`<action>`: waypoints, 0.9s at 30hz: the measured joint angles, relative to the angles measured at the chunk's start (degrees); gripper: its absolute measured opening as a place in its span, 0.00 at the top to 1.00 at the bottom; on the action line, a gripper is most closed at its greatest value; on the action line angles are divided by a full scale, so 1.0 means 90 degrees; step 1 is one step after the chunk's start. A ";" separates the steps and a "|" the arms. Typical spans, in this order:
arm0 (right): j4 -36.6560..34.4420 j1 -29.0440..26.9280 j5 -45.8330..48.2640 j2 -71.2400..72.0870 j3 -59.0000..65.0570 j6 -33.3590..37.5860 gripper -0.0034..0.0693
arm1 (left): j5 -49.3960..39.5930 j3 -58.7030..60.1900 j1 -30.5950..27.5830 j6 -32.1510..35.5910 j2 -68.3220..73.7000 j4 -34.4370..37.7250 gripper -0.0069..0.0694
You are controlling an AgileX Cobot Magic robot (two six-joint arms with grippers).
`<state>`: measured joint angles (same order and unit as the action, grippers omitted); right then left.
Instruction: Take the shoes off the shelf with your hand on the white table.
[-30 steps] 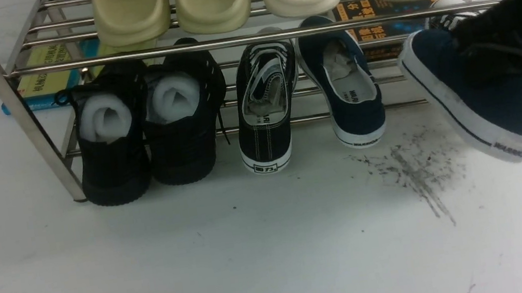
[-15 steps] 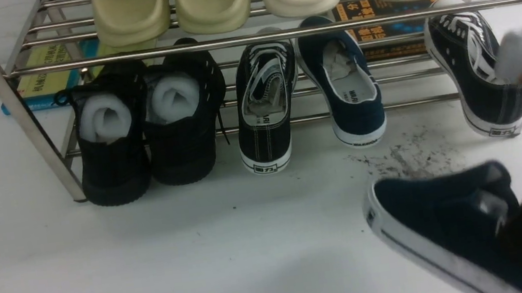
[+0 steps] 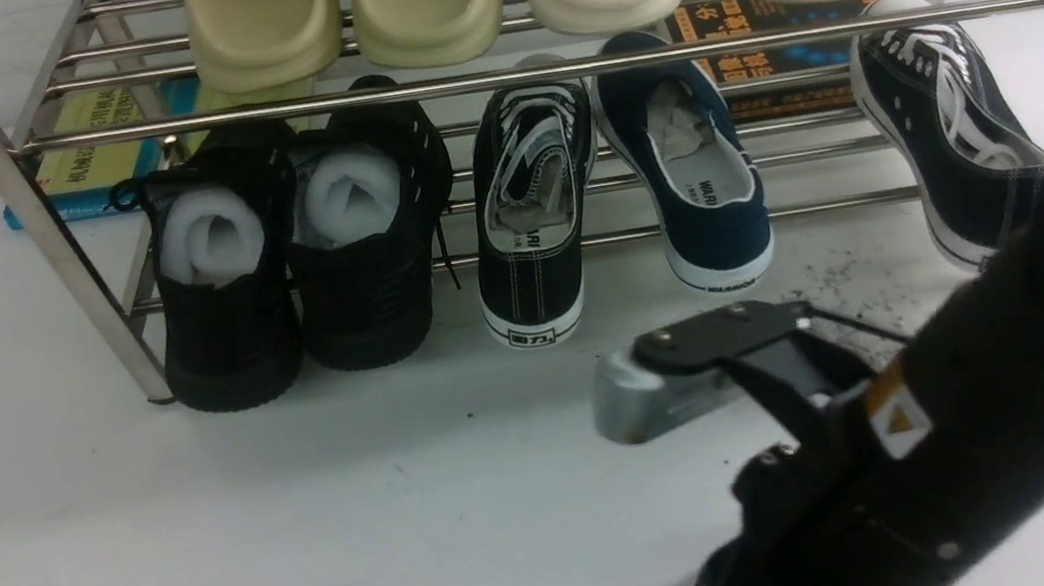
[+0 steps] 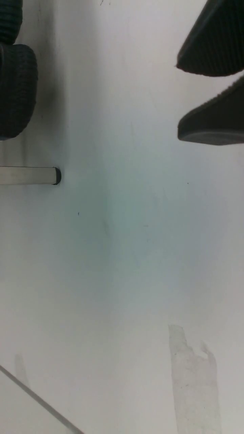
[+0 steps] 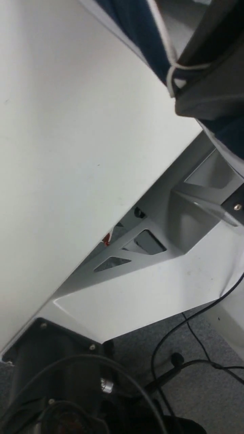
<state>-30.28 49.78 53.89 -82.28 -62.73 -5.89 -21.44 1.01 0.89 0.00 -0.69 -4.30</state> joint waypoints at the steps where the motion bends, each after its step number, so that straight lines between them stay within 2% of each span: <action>1: 0.0000 0.0014 -0.0007 -0.0170 -0.0137 -0.0008 0.88 | 0.0000 0.0000 0.0000 0.0000 0.0000 0.0000 0.59; 9: 0.0566 0.0034 0.0734 -0.0767 -0.1281 -0.0185 0.88 | 0.0000 0.0000 0.0000 0.0000 0.0000 0.0000 0.59; 19: 0.1087 0.0027 0.2032 -0.0767 -0.1843 -0.0253 0.88 | 0.0000 0.0000 0.0000 0.0000 0.0000 0.0000 0.59; 22: 0.1472 0.0009 0.1992 -0.0767 -0.2309 -0.0222 0.88 | 0.0000 0.0000 0.0000 0.0000 0.0000 0.0000 0.59; 27: 0.1611 0.0008 0.1845 -0.0767 -0.2632 -0.0222 0.88 | 0.0000 0.0000 0.0000 0.0000 0.0000 0.0000 0.59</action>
<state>-15.78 49.85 70.50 -89.18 -86.42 -7.90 -21.44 1.01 0.89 0.00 -0.69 -4.30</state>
